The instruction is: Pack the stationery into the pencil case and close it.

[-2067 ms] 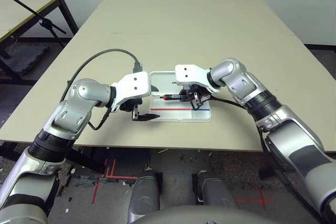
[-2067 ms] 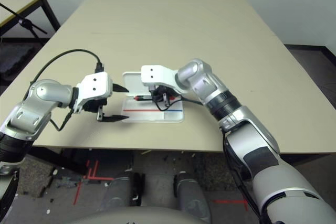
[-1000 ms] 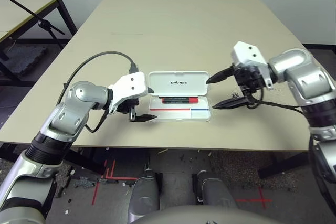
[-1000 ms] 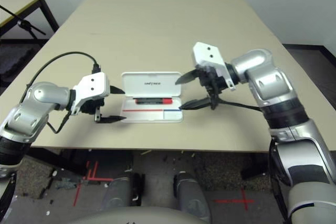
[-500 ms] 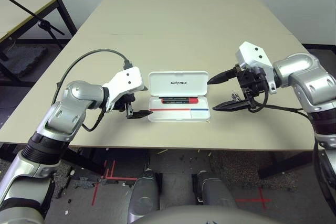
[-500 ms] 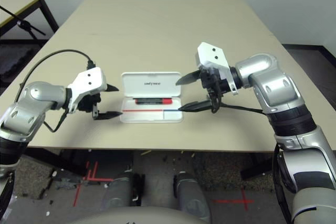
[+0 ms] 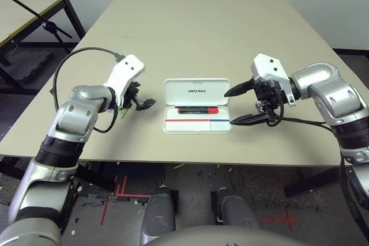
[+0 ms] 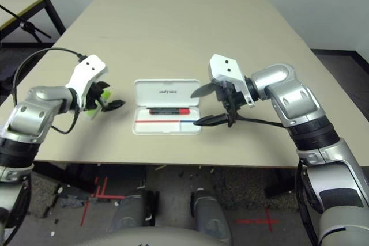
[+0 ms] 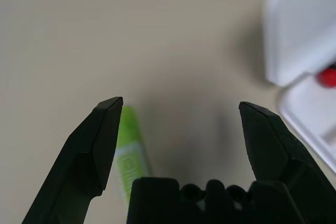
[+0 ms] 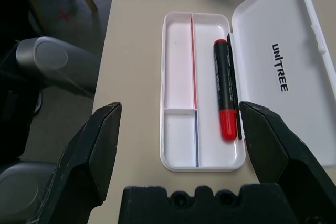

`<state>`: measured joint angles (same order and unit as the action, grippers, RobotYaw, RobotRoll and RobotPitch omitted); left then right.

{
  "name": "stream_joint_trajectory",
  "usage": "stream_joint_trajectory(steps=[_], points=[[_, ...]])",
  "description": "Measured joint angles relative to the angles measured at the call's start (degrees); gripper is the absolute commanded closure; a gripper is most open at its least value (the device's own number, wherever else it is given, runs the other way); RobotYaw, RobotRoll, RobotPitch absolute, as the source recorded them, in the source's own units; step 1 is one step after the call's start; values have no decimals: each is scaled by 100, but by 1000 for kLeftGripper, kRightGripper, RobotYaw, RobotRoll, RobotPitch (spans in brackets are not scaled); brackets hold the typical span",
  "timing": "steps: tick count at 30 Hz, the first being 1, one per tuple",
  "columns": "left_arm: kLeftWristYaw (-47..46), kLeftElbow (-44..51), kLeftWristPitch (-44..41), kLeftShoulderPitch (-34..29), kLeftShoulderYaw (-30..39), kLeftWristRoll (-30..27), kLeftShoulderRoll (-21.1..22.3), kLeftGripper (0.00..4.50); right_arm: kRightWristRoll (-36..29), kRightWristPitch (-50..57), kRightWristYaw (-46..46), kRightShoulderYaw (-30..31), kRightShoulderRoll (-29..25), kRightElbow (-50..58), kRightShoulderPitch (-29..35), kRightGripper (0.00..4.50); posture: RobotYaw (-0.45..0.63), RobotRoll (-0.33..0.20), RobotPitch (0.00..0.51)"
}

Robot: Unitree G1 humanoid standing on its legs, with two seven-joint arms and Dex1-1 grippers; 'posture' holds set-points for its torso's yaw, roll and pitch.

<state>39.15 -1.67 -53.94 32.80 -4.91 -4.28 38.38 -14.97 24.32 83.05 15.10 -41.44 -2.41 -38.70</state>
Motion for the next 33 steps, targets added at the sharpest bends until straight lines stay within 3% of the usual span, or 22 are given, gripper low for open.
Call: stream_joint_trajectory(steps=[9, 30, 33], points=[[-921, -359, -905, 180, 388, -10, -384, 0, 109, -40, -74, 56, 54, -17, 53, 41, 46, 0, 39], [-1321, -1170, -786, -25, 609, -77, -815, 0, 217, -81, -113, 105, 89, -13, 120, 41, 33, 0, 49], [-1313, -1216, -742, -25, 608, -110, -816, 616, 239, -96, -117, 116, 100, -14, 120, 0, 33, 0, 49]])
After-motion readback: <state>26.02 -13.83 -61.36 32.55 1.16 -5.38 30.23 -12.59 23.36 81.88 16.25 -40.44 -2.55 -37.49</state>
